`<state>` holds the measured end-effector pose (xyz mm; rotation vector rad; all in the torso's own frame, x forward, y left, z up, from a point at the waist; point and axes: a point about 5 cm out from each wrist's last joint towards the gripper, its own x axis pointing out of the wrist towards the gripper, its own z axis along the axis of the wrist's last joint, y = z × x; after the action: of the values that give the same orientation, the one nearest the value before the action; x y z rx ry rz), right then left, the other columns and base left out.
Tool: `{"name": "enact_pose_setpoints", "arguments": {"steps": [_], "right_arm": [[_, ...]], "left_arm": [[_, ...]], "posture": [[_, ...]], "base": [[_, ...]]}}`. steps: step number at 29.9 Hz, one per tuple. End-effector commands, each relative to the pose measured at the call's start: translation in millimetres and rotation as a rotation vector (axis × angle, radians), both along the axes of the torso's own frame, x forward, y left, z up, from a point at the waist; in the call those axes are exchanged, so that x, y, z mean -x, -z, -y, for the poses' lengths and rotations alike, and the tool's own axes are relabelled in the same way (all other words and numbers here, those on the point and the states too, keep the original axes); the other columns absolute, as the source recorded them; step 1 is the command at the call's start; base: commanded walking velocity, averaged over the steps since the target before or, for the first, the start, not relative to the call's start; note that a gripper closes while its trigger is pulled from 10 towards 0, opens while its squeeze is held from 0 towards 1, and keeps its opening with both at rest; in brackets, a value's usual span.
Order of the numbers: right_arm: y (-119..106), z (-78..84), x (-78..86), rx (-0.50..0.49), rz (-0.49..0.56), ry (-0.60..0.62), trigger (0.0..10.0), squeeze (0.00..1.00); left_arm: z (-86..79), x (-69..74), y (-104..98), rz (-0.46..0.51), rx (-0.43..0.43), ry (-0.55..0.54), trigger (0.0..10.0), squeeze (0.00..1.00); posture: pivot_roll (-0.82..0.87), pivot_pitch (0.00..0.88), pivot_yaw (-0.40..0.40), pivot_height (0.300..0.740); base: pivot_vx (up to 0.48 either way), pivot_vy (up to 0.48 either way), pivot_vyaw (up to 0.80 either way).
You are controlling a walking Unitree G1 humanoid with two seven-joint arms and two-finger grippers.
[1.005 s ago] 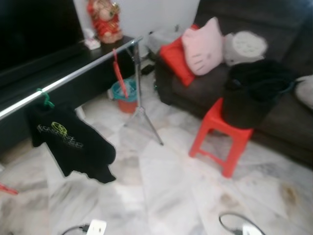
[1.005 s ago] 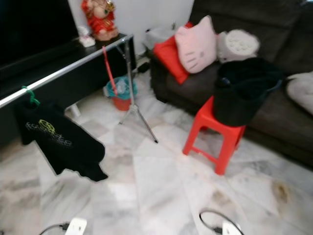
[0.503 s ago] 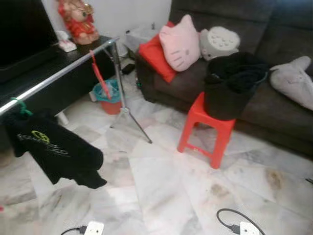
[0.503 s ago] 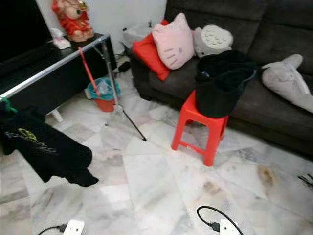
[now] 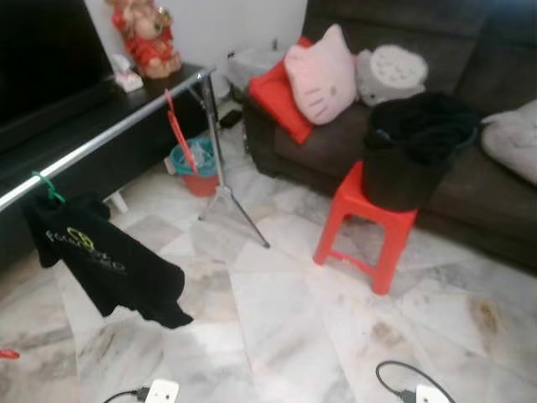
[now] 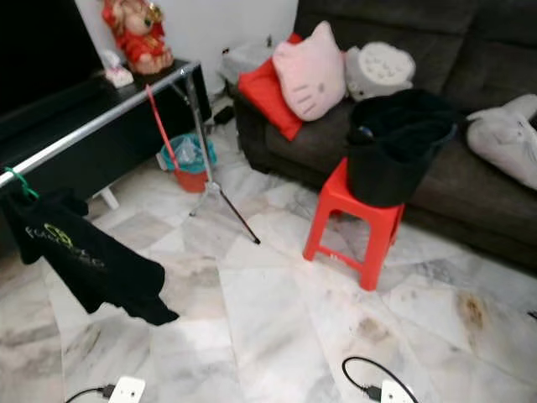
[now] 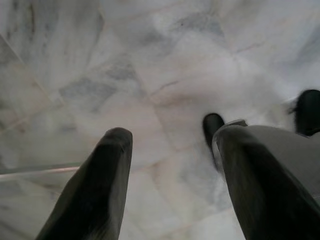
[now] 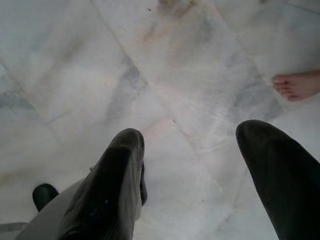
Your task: Hang hanger
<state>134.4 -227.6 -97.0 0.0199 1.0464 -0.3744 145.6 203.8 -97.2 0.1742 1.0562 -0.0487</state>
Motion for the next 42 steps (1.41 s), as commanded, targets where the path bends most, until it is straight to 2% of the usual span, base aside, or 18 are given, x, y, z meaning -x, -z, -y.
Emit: {"name": "enact_pose_setpoints", "arguments": {"steps": [1, 11, 42], "right_arm": [[1.9, 0.9, 6.4, -0.008, -0.008, 0.028, 10.0, 0.00], [1.9, 1.8, 7.0, -0.001, -0.014, 0.013, 10.0, 0.00], [2.0, 0.6, 7.3, -0.002, -0.005, 0.002, 10.0, 0.00]], "left_arm": [[0.4, -3.6, -1.2, 0.003, 0.004, 0.002, 10.0, 0.00], [1.0, -2.7, -0.8, 0.001, 0.009, 0.001, 10.0, 0.00], [0.8, -1.4, -0.4, -0.006, 0.009, 0.022, 10.0, 0.00]], "posture": [[0.00, 0.000, 0.047, 0.740], [0.00, 0.000, 0.046, 0.740], [-0.01, 0.000, 0.045, 0.740]], "base": [[0.281, 0.000, -0.80], [0.280, 0.000, -0.78], [0.282, 0.000, 0.00]]}}
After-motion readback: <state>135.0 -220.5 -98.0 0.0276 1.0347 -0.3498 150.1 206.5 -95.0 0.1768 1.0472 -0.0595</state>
